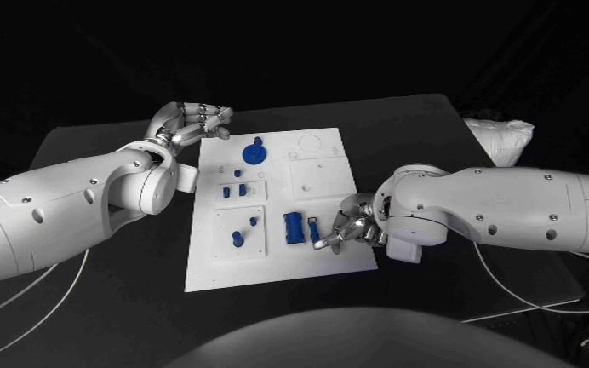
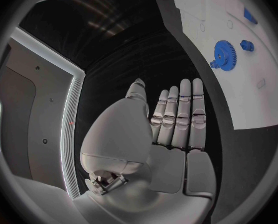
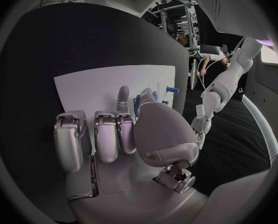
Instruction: Assemble the parts on the task board
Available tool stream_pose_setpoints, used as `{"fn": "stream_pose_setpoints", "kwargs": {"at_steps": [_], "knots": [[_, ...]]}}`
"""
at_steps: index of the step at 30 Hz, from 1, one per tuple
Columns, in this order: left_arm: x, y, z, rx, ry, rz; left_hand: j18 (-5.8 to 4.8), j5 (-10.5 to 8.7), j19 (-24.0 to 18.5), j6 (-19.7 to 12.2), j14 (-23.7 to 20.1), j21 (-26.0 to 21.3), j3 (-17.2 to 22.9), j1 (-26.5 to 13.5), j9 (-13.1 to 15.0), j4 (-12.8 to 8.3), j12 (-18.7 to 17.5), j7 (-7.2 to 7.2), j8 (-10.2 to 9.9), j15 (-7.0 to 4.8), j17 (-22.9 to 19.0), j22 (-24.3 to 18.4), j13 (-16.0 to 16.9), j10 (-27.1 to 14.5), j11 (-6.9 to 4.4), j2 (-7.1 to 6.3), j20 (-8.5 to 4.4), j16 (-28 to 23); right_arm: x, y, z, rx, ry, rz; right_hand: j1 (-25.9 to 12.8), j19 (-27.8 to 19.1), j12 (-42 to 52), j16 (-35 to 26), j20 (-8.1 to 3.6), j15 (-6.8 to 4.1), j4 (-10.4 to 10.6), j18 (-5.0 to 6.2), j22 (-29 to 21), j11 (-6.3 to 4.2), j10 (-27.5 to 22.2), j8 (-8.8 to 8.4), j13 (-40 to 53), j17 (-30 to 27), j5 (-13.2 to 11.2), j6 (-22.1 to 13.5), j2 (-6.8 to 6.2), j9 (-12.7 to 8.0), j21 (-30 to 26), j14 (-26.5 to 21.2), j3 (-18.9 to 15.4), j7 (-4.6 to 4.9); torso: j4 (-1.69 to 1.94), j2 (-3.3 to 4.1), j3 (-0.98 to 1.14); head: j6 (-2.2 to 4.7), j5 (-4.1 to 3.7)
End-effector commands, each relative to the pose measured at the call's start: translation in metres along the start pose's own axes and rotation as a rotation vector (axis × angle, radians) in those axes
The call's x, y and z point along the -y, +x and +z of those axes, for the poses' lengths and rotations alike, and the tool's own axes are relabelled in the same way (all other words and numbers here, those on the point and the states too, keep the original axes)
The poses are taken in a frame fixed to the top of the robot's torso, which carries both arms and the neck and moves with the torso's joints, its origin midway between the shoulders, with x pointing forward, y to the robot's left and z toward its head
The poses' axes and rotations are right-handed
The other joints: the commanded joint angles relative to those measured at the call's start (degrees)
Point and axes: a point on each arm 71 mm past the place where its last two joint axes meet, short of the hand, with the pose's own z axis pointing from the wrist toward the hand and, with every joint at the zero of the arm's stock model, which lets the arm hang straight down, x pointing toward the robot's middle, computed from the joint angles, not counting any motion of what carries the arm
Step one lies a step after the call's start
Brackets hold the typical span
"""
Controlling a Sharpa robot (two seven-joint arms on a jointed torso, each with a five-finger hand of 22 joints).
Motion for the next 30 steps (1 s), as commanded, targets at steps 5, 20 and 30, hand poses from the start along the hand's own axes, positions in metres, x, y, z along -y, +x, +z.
{"fn": "stream_pose_setpoints", "kwargs": {"at_steps": [5,20,30], "knots": [[0.0016,0.0019,0.0002,-0.015,0.011,-0.002,0.64,0.37,0.4,-0.2,-0.5,-0.2,-0.2,0.1,0.1,0.0,0.4,-0.03,0.2,-0.10,-0.1,-0.1,0.1,-0.4,-0.12,0.44,0.17,0.2,-0.0001,-0.0003,0.0022,-0.001,0.011,-0.015,0.7,6.0,0.2,0.2,-0.35,-0.47,-0.2,-0.38,15.1,-0.30,5.9,0.37,15.0,15.1,-0.2,-0.6,1.15,0.4,0.3,6.0,-0.1,-0.02,0.01,-0.01,0.02,0.00,-0.04],[0.0018,0.0026,0.0006,-0.017,0.011,-0.003,0.64,0.37,0.4,-0.2,-0.5,-0.2,-0.2,0.1,0.1,0.0,0.4,-0.03,0.2,-0.10,-0.1,-0.1,0.1,-0.4,-0.12,0.44,0.17,0.2,-0.0011,-0.0043,0.0068,0.014,0.023,-0.010,2.5,6.0,0.2,0.2,-0.37,-0.50,-1.0,-0.38,15.1,-0.32,5.9,0.45,15.0,15.1,-0.1,-0.8,2.58,1.4,0.3,6.0,0.3,-0.07,-0.01,-0.01,0.01,0.00,-0.09],[0.0018,0.0028,0.0007,-0.017,0.011,-0.003,0.64,0.37,0.4,-0.2,-0.5,-0.2,-0.2,0.1,0.1,0.0,0.4,-0.03,0.2,-0.10,-0.1,-0.1,0.1,-0.4,-0.12,0.44,0.17,0.2,-0.0019,-0.0055,0.0077,0.025,0.020,-0.004,3.0,6.0,0.2,0.2,-0.38,-0.51,-1.3,-0.38,15.1,-0.34,5.9,0.46,15.0,15.1,-0.1,-0.8,2.96,1.6,0.3,6.0,0.4,-0.09,-0.03,-0.03,0.01,0.00,-0.09]]}}
